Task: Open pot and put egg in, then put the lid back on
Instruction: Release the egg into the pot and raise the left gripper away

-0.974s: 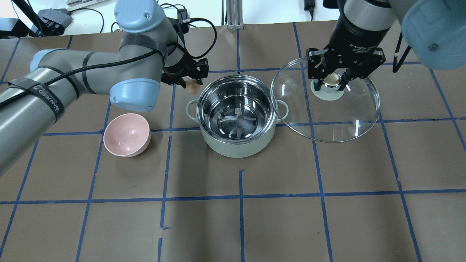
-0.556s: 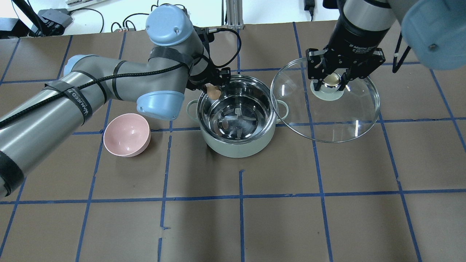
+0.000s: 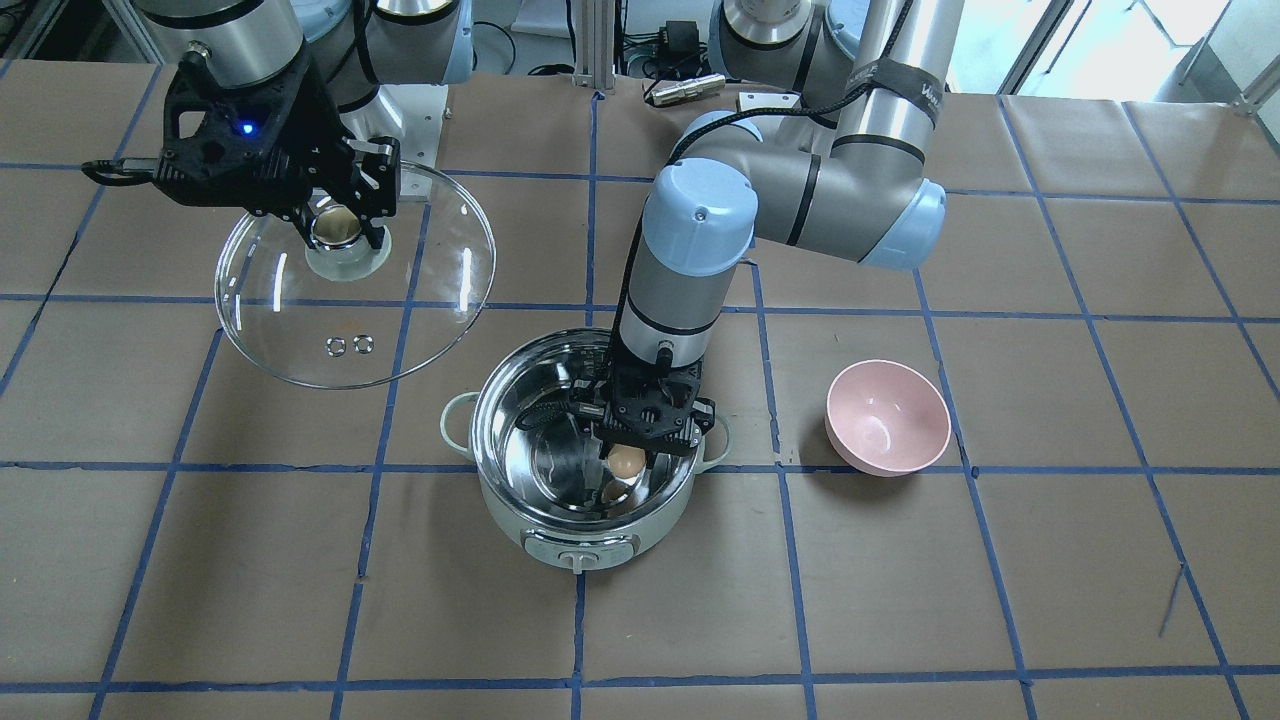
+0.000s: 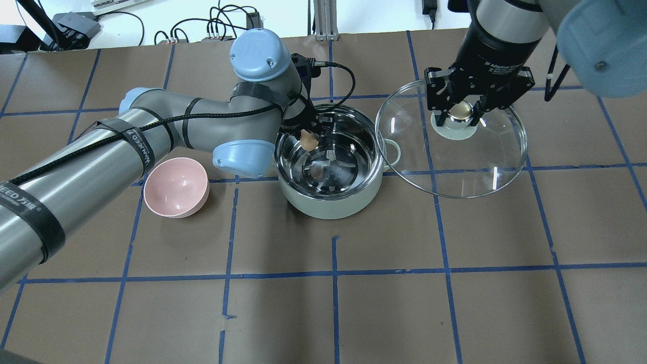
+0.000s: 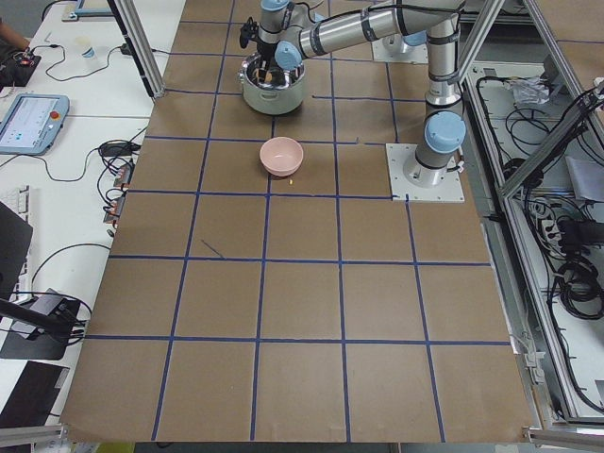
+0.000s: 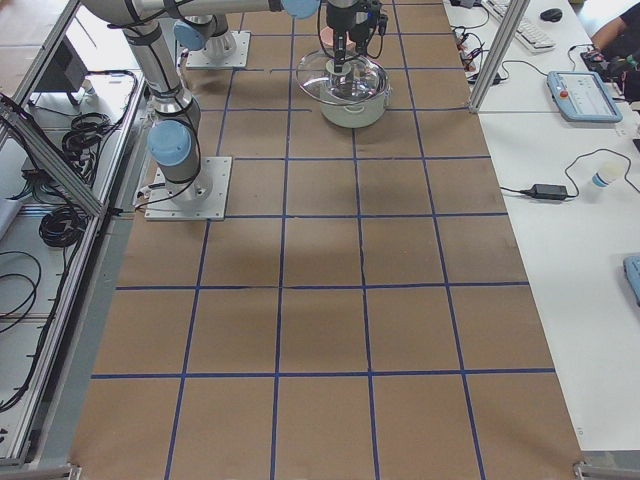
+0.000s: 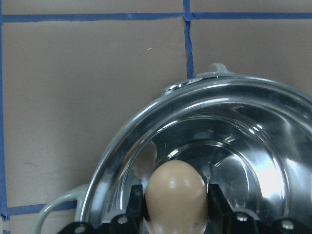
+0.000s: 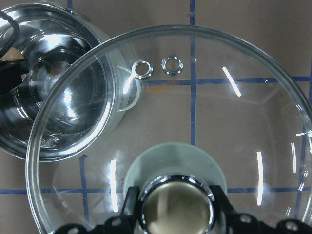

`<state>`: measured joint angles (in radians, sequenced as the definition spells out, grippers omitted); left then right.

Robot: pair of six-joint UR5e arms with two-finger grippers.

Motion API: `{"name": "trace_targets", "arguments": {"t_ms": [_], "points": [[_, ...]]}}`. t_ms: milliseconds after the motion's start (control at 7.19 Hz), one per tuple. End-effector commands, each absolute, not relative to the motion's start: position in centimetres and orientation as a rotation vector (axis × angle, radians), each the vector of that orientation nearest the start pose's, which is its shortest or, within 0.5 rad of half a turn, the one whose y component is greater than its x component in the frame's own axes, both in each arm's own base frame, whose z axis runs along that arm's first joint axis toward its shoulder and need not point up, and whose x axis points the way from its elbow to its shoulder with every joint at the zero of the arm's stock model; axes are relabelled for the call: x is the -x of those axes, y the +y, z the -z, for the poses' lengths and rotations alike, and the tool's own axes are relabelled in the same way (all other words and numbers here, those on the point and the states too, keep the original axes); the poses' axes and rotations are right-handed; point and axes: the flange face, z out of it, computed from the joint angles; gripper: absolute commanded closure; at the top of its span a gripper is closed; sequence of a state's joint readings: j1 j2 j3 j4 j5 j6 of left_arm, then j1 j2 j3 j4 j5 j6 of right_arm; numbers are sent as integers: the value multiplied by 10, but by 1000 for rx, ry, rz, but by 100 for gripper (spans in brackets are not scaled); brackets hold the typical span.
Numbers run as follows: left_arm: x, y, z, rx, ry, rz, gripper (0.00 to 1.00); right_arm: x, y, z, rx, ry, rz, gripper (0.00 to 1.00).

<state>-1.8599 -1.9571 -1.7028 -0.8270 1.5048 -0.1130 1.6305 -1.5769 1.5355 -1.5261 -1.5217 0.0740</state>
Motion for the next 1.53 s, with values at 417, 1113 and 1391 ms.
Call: {"name": "trace_targets", "arguments": {"t_ms": [417, 1113, 1391], "points": [[320, -568, -268, -375, 3215, 408, 93, -168, -479, -503, -22, 3094, -14, 97], [321, -569, -293, -367, 3208, 524, 0, -167, -478, -501, -22, 3096, -21, 97], [298, -560, -326, -320, 3203, 439, 0, -166, -478, -499, -24, 3098, -24, 97]]}}
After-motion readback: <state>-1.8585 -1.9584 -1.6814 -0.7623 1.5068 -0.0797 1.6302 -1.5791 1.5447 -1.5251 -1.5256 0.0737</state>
